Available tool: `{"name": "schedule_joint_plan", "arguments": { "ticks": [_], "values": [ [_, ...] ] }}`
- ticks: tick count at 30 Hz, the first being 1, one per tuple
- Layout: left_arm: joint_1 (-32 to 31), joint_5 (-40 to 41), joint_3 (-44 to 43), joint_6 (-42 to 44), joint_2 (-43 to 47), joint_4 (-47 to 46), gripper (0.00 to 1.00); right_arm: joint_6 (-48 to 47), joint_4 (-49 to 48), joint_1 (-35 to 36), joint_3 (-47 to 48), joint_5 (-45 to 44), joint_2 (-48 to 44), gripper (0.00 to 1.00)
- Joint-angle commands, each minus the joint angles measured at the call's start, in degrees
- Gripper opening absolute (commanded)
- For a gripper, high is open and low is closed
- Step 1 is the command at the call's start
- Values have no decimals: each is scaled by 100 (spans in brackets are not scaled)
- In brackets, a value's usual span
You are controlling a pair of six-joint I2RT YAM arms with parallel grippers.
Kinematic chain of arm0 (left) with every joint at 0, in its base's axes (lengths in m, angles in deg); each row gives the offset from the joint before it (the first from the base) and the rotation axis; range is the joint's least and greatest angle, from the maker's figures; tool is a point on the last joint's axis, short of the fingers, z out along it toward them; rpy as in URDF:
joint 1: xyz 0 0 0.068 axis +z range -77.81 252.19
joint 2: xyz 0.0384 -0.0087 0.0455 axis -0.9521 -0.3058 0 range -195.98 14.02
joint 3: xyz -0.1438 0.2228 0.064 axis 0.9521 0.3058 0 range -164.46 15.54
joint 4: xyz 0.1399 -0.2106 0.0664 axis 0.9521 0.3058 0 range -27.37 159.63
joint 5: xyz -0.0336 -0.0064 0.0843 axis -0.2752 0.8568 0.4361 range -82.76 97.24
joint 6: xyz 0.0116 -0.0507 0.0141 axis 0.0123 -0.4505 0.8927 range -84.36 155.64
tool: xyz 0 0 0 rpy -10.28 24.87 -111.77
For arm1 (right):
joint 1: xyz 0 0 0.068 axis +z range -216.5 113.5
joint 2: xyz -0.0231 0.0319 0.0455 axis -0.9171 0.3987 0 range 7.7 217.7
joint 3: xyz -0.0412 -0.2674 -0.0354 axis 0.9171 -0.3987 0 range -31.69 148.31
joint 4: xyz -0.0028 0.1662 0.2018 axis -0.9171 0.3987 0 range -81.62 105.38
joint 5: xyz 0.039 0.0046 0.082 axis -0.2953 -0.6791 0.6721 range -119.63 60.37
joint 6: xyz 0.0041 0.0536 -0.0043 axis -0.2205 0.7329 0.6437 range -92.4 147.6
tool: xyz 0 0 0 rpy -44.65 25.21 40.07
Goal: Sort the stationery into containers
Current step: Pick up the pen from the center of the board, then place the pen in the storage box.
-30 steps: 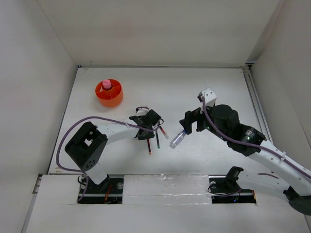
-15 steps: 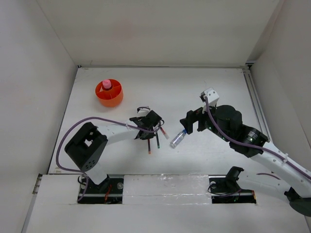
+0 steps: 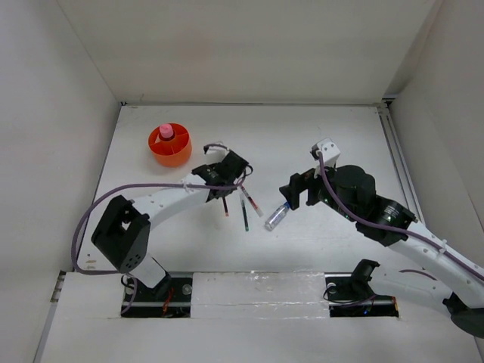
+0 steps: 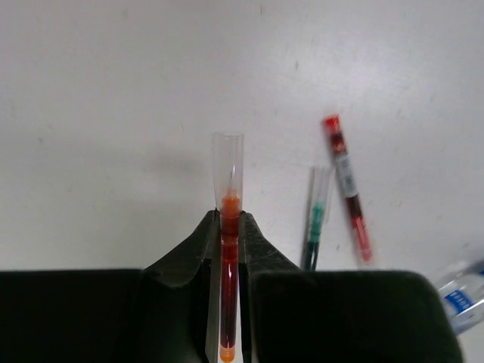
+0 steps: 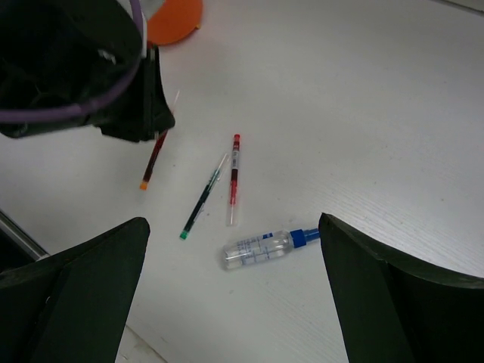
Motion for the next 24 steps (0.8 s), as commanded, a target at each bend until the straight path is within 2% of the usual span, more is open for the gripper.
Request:
{"name": "schedule_joint_plan", "arguments": {
  "ticks": [1, 6, 11, 13, 19, 24],
  "values": [
    [466, 707, -583, 220, 312, 362, 0, -11, -388, 3, 31, 82, -150, 100],
    [1231, 1085, -1514, 212, 259, 555, 0, -64, -520, 3, -31, 144, -151, 100],
    [1679, 2086, -2595, -131, 5, 1082, 0, -116, -572, 3, -83, 319, -151, 99],
    [2101, 2289, -3105, -236, -127, 1275, 0, -116, -572, 3, -83, 390, -212, 99],
    [3032, 2684, -3247, 184, -259, 679, 0, -116, -757, 3, -267, 645, -326, 99],
    [3235, 3098, -3247, 352, -321, 320, 0, -169, -810, 3, -268, 758, -327, 99]
  ]
}}
